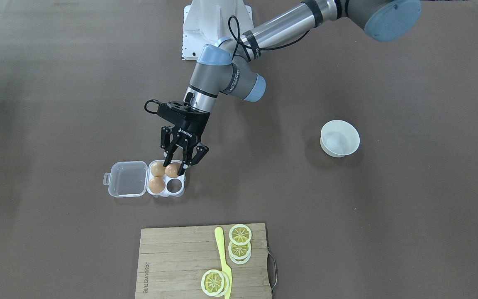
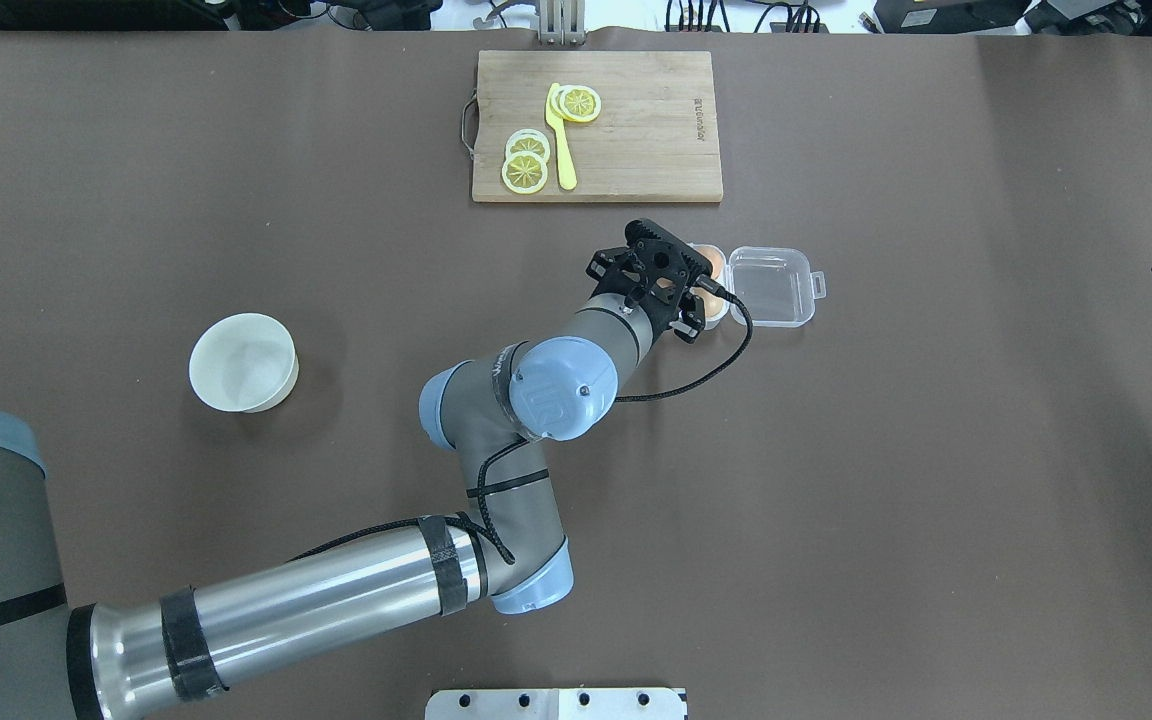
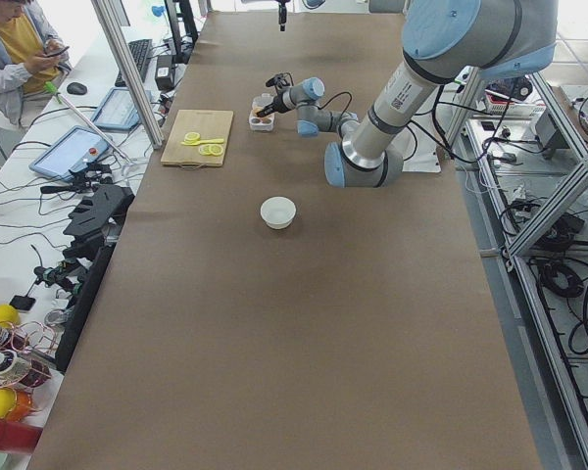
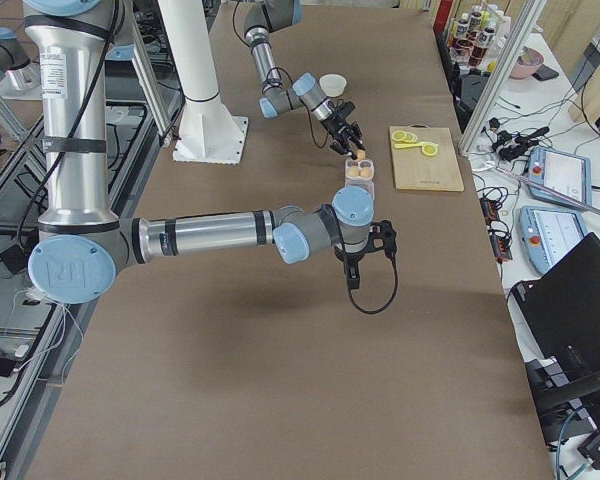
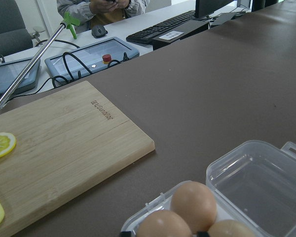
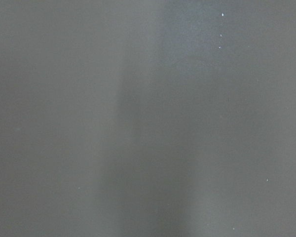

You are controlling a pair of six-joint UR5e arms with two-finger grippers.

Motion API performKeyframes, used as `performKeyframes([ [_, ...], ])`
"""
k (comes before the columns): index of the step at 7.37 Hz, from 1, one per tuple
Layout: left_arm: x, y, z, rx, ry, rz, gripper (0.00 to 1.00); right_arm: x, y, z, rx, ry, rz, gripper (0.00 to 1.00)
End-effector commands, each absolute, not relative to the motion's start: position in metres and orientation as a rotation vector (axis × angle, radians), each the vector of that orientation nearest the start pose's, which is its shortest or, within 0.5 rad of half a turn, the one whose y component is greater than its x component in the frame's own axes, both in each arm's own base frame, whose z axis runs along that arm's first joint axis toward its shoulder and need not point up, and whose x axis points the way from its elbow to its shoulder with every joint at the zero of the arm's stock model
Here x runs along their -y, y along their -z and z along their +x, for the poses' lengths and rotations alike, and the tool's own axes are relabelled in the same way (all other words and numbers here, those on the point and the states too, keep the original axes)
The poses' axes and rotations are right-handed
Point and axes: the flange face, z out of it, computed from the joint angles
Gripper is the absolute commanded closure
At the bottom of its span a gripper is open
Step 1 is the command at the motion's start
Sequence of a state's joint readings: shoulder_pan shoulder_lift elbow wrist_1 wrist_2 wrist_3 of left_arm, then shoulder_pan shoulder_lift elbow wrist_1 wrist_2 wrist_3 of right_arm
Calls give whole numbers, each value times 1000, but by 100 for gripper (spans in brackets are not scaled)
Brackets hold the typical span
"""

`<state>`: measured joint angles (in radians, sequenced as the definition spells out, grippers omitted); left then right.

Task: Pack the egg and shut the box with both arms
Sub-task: 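Lower the egg into the empty slot and open the left gripper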

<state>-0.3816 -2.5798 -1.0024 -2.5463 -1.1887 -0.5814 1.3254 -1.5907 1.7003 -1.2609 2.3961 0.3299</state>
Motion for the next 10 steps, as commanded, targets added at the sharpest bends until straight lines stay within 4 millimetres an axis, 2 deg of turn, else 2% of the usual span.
performKeyframes([
  [1,462,-138,701,-894,-247,1115,100,500,-564,-63,891,94,150,1],
  [3,462,-136,702,-906,-259,1106,100,499,-564,-63,893,95,151,1],
  [4,461,-137,702,-907,-260,1106,80,500,-564,-63,891,94,150,1],
  [5,466,-130,699,-919,-263,1104,43,499,-564,-63,892,95,151,1],
  [6,470,-129,696,-925,-263,1104,2,499,-564,-63,892,95,151,1],
  [8,474,-126,692,-942,-265,1106,2,499,-563,-63,893,96,152,1],
  [10,495,-109,667,-1004,-266,1108,2,506,-554,-65,898,58,148,1],
])
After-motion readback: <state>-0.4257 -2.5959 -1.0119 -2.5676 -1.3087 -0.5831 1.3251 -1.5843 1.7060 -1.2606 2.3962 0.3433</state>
